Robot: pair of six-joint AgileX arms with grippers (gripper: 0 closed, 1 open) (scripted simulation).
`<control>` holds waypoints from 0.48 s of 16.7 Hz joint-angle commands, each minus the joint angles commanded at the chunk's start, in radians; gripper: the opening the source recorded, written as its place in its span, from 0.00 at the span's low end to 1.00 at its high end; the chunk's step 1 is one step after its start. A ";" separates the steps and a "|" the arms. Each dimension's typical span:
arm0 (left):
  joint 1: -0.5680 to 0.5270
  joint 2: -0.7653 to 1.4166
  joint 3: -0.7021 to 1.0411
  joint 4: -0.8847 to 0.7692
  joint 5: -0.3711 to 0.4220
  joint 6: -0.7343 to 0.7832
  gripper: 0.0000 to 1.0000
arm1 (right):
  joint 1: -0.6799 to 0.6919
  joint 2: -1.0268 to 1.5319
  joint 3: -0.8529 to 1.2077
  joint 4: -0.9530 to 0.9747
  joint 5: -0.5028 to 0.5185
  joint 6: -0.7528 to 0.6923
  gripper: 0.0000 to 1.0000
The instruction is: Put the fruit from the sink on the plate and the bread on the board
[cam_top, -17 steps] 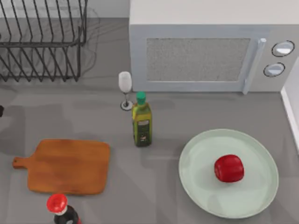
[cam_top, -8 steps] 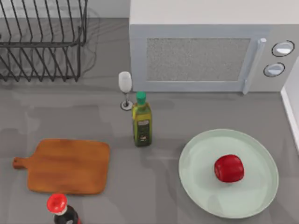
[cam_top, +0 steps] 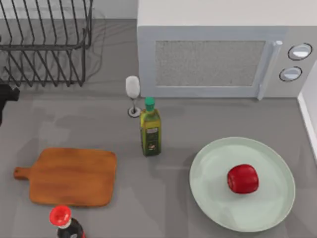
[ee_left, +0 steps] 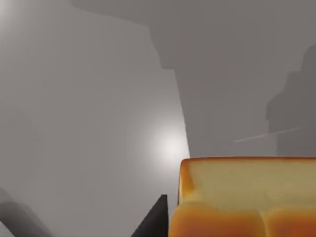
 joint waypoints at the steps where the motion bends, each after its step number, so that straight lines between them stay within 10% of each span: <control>1: -0.044 -0.013 -0.026 0.010 -0.001 -0.060 0.00 | 0.000 0.000 0.000 0.000 0.000 0.000 1.00; 8: -0.371 -0.112 -0.223 0.089 -0.005 -0.483 0.00 | 0.000 0.000 0.000 0.000 0.000 0.000 1.00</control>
